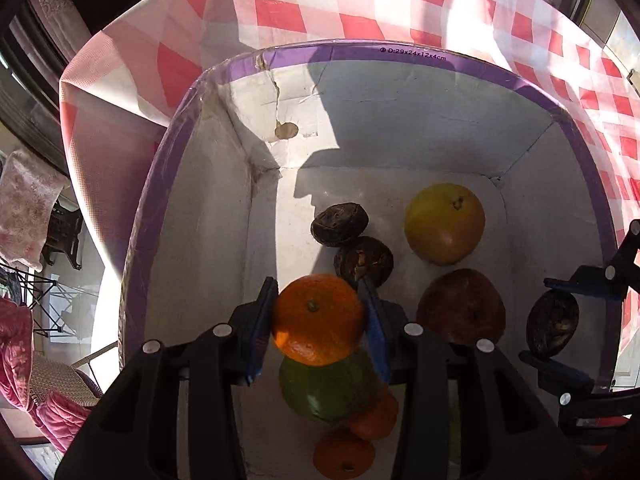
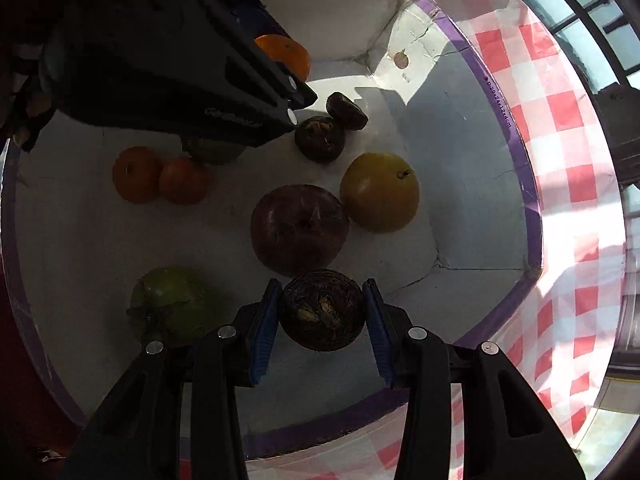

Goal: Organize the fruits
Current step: 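Open the left gripper to drop the mandarin while the right releases the dried fruit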

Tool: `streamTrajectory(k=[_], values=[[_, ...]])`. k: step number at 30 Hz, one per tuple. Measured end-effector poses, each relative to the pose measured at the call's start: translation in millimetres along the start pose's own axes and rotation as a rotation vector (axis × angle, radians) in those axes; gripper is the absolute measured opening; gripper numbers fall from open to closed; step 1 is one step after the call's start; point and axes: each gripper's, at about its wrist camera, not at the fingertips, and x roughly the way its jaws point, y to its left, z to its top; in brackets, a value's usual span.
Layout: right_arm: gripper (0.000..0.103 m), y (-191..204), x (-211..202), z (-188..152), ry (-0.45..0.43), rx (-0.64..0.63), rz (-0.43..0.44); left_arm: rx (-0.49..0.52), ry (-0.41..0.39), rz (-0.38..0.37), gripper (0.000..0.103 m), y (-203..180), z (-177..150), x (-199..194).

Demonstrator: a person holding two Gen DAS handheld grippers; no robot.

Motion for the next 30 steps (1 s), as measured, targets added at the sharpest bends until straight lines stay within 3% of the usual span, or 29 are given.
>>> streamTrajectory(k=[5, 10, 12, 16, 17, 21, 25, 26, 30], values=[[0.042, 30, 23, 2, 0.134, -0.208, -0.02, 0.097, 0.075, 0.014, 0.042, -9, 13, 26], [0.042, 30, 44, 1, 0.214, -0.208, 0.019, 0.066, 0.088, -0.015, 0.045, -1, 13, 31], [0.042, 29, 50, -2, 0.231, -0.205, 0.027, 0.072, 0.081, -0.002, 0.051, 1, 13, 31], [0.042, 29, 58, -8, 0.239, -0.193, 0.022, 0.042, 0.067, -0.012, 0.052, 9, 7, 29], [0.043, 29, 59, -9, 0.241, -0.188, 0.022, 0.037, 0.053, -0.013, 0.057, 11, 6, 28], [0.066, 28, 61, -10, 0.232, -0.175, -0.009, 0.039, 0.027, -0.052, 0.067, 11, 0, 24], [0.076, 25, 44, -13, 0.18, -0.162, -0.068, 0.068, -0.029, -0.082, 0.085, 4, -9, 5], [0.081, 23, 37, -15, 0.155, -0.141, -0.075, 0.078, -0.076, -0.083, 0.088, 1, -14, -6], [0.086, 4, 1, -31, 0.026, 0.018, -0.059, 0.048, -0.29, -0.043, 0.099, 10, -30, -59]])
